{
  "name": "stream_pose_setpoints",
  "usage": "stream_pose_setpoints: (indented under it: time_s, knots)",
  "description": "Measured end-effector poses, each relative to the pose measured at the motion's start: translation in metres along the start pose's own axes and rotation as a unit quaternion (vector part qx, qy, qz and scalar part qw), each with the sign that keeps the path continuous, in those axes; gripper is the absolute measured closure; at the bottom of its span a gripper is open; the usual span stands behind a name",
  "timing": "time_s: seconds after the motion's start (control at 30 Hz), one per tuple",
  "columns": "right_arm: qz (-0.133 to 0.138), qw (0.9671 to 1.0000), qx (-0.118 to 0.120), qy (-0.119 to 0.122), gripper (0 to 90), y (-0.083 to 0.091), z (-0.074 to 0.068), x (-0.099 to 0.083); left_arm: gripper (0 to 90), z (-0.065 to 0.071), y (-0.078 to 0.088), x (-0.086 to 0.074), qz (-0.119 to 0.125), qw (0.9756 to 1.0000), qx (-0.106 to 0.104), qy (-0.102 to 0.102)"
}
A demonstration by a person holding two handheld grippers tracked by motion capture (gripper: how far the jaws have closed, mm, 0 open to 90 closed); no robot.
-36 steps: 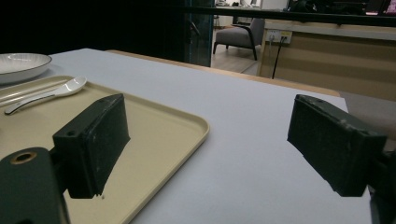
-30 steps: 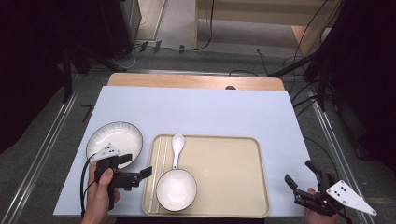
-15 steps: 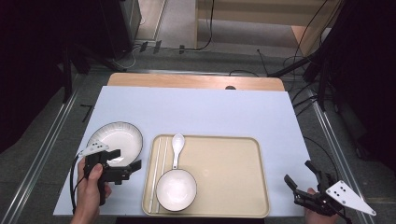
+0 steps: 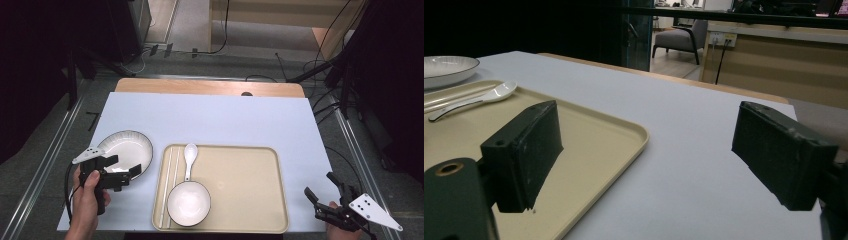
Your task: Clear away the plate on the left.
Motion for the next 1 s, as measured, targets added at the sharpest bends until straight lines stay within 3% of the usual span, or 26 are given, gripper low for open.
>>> stream_pose_setpoints:
  time_s: [0.07,0.2,0.63,0.87,1.0]
  knots:
    - [-0.001,1.0000,0.000,0.001,12.9,0.000,-0.001,0.000,0.0,-0.004,0.003,0.002,0.003,1.0000,0.008,0.000]
    - [0.000,1.0000,0.000,0.001,12.9,0.000,0.000,0.000,0.0,-0.011,0.010,0.004,0.005,1.0000,0.004,0.002]
    - [0.000,1.0000,-0.001,0.000,12.9,0.001,0.000,0.000,0.0,-0.045,0.031,0.009,0.032,0.9981,0.044,0.030]
    - [-0.001,1.0000,-0.002,-0.002,12.9,0.000,0.000,0.000,0.0,-0.064,0.038,0.009,0.035,0.9972,0.051,0.043]
    - [0.000,1.0000,-0.001,-0.001,12.9,0.000,0.000,0.000,0.2,-0.073,0.039,0.007,0.019,0.9975,0.056,0.039]
Point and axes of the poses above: each handheld gripper's, and its own axes: y roughly backward along the jaws, x roughly out of its top, z roughly to its right, the point moved 4 cm from there along -y, roughly forward along the jaws, and after that the axes turned 14 degrees about -x, right-handed, at the moved point
